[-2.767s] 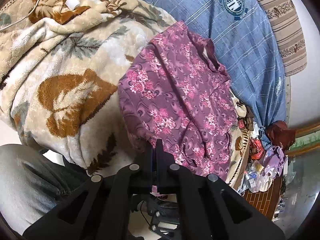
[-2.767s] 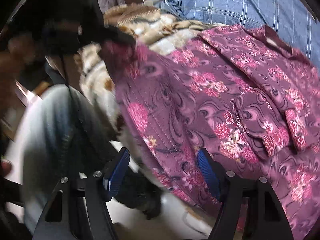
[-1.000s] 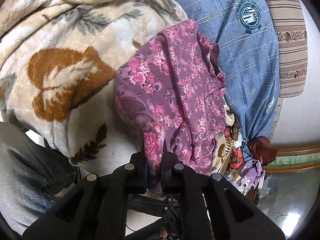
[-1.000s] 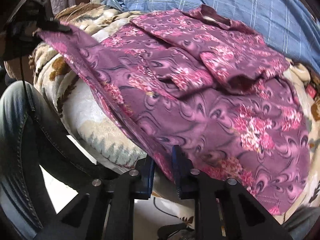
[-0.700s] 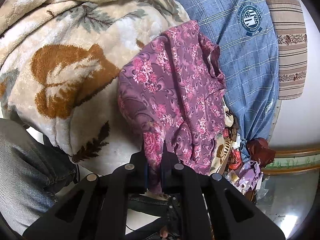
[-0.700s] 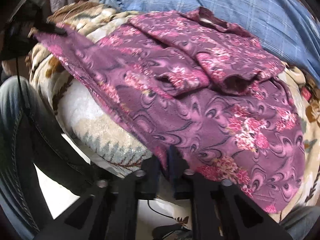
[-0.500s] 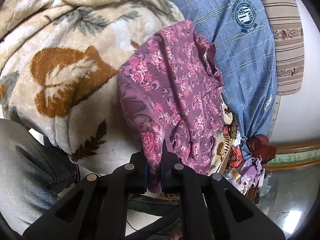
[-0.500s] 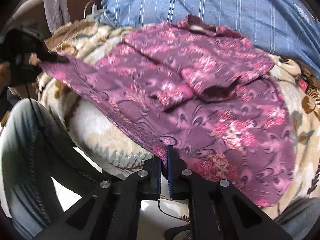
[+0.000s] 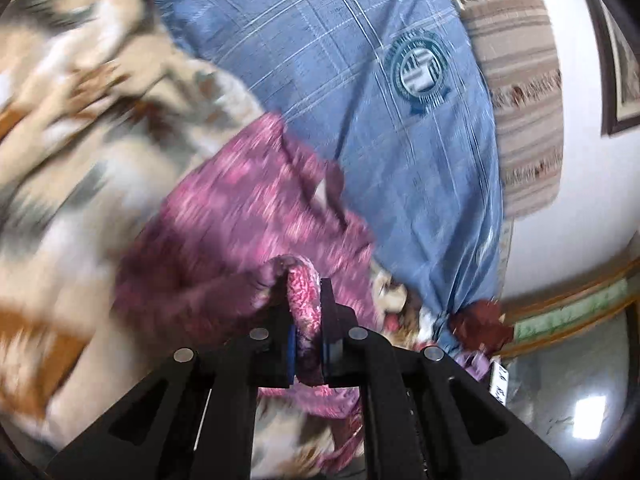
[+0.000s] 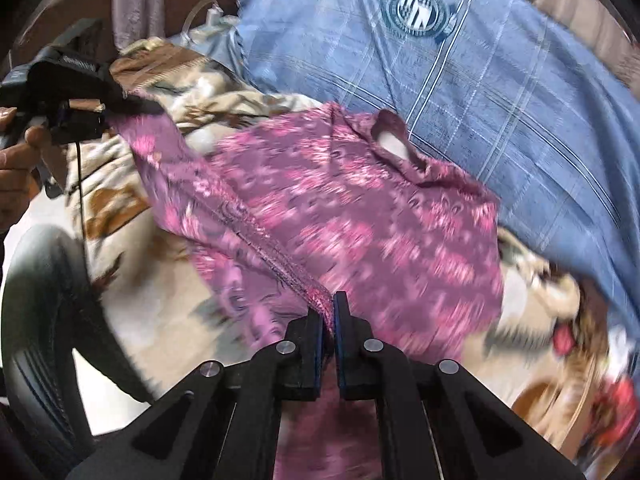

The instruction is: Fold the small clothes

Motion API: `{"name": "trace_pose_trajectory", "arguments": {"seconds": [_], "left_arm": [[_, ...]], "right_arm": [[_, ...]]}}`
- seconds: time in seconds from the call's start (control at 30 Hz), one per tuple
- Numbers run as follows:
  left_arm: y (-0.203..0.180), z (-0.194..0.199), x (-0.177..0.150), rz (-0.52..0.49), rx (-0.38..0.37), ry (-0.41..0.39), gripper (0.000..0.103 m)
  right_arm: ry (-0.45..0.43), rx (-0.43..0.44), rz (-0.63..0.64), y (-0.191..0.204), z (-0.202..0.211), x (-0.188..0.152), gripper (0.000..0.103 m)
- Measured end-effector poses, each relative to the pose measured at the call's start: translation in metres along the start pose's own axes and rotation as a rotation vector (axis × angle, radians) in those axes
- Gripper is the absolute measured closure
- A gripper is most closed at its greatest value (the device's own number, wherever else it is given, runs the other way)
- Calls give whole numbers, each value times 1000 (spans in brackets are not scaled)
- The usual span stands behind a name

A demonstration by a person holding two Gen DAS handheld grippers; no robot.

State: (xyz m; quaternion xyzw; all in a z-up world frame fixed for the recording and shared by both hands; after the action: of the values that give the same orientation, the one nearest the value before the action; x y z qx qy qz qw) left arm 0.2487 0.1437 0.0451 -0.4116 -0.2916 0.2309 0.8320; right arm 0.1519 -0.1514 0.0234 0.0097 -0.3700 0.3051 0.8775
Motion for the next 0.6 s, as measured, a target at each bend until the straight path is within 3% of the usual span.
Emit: {"name": "trace_pose_trajectory", "arguments": {"seconds": [0.13,0.3,0.43,0.6], "left_arm": [[-2,-67,51,-3,8,-7,97],[16,-160,97,11,68,31,97],[34,-206,111,24,114,67,96],[50,-227,115,72,153,123,91]], "right_arm": [[91,10,-44,-60,-67,58,99],[157,-12,-151,-120,-147,99,99],[222,19,-256,-157,-217,98,98],[193,96,-391,-182,-239,88,91]]}}
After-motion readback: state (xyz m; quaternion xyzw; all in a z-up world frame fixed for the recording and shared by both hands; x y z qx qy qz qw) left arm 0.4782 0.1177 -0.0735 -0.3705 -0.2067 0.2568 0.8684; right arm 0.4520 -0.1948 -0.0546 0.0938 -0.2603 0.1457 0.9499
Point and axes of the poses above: each gripper's, at about its wrist camera, not at the fingertips, and z roughly against the way its jaws point, y to its left, x to its top, the point moved 1 cm from there along -z, roughly the way its jaws point, and after that the axes turned 10 degrees about -y, right-handed, at the moved point
